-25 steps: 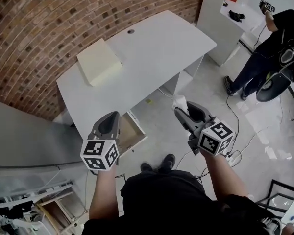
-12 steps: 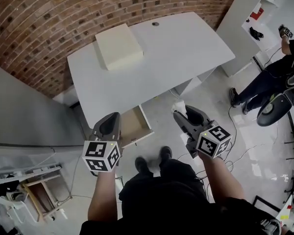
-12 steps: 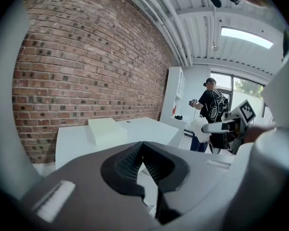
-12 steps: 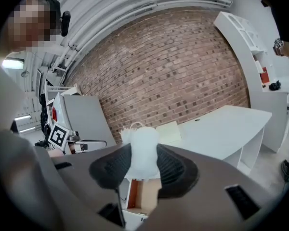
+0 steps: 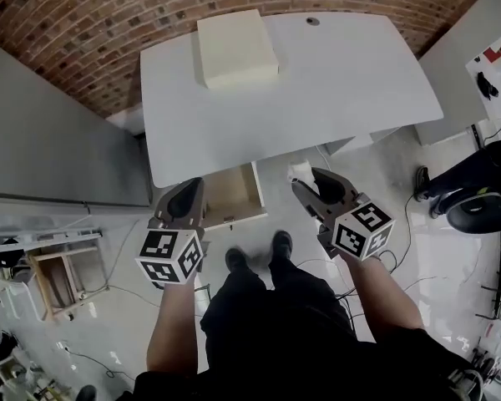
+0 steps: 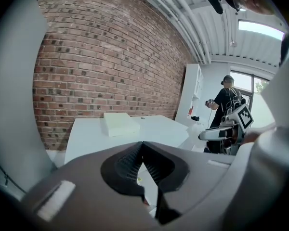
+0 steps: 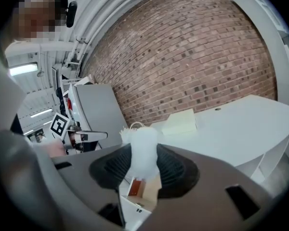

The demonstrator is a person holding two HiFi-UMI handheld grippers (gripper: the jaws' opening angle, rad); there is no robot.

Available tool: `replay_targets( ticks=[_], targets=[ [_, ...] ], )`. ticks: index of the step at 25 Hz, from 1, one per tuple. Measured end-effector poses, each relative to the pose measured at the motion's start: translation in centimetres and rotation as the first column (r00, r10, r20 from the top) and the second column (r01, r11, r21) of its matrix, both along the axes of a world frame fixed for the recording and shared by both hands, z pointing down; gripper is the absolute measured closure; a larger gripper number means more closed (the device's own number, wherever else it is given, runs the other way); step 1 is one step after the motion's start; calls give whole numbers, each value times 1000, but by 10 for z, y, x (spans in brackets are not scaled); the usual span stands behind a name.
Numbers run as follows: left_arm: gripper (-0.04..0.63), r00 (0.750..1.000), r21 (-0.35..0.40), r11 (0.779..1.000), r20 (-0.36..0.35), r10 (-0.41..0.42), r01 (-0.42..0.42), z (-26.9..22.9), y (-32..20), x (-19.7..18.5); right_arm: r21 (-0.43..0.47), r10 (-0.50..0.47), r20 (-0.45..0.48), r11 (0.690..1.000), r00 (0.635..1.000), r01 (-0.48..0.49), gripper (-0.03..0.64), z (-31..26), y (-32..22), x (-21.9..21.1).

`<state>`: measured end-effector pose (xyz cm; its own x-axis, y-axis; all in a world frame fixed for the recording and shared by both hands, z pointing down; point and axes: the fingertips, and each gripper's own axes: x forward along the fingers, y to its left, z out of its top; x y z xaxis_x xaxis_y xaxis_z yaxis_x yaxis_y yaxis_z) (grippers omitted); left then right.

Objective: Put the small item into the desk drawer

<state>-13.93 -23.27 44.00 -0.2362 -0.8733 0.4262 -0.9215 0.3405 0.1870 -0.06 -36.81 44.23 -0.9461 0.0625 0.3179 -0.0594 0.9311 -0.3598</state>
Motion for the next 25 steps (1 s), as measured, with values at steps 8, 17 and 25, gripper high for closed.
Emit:
replay_targets(
  ticks=[8, 17, 25],
  targets=[
    [583, 992, -56, 992, -46, -119, 116, 51, 52, -19, -8, -102, -115, 995, 988, 102, 465, 51, 38, -33],
    [583, 983, -77, 990, -128, -128, 119, 125, 107, -21, 26, -205, -269, 975, 941, 220, 466, 129, 111, -67],
    [583, 957, -121, 978, -218, -191, 167, 181, 141, -26, 6, -264, -352, 959, 898, 284, 465, 189, 151, -86]
  ],
)
